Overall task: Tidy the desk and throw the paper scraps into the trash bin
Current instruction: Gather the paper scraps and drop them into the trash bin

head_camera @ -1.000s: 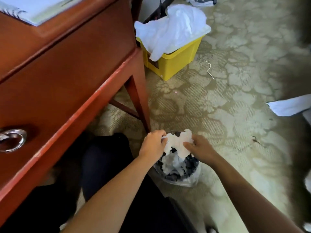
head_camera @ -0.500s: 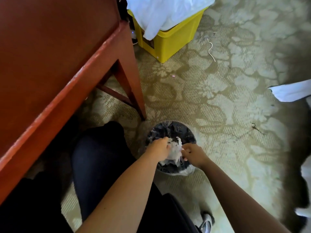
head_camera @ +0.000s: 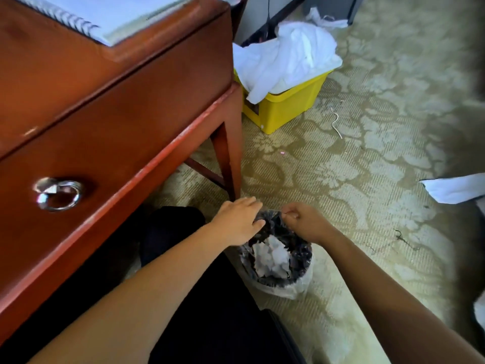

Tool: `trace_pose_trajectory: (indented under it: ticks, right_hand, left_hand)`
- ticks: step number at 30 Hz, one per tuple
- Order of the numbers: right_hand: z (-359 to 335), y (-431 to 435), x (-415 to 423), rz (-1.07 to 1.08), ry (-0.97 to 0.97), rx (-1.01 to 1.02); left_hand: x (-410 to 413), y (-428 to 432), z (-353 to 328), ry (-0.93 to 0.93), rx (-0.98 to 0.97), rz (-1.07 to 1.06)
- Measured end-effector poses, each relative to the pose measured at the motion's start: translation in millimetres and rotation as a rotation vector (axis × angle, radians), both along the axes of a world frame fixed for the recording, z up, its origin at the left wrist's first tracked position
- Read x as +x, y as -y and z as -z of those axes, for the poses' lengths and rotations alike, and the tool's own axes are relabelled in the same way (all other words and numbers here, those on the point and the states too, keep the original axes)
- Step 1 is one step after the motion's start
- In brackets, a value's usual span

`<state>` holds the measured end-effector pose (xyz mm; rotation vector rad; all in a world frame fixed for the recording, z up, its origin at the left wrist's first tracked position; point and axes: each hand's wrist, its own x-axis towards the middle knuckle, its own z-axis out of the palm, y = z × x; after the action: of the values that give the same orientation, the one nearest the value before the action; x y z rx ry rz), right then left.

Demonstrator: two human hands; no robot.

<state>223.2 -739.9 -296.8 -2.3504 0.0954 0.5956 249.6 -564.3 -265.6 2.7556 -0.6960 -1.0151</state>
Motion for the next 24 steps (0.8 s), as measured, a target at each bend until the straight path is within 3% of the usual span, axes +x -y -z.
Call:
trace_pose_trajectory:
  ticks: [6,12,16,24]
  right_hand:
    - [-103.3,-49.3,19.7,-0.082,0.343,0.085]
    - [-190.6,-115.2,22.1,-0.173,0.678,0.216]
    - [-225.9,-162.4,23.7,-0.244,0.797,0.244]
    - [-246.3,-253.8,19.4,-0.571,0.810,0.104]
  left_hand:
    - [-8.8,-56.5,-104.6,0.210,0.008,0.010]
    - [-45.4,-110.3,-202.4,0.416,-0.192,0.002]
    - [-58.4,-157.0,-241.1,0.605,-0.245,-0.052]
    - [-84.7,-268.7,-242.3,0.893,-0.082,-0.378]
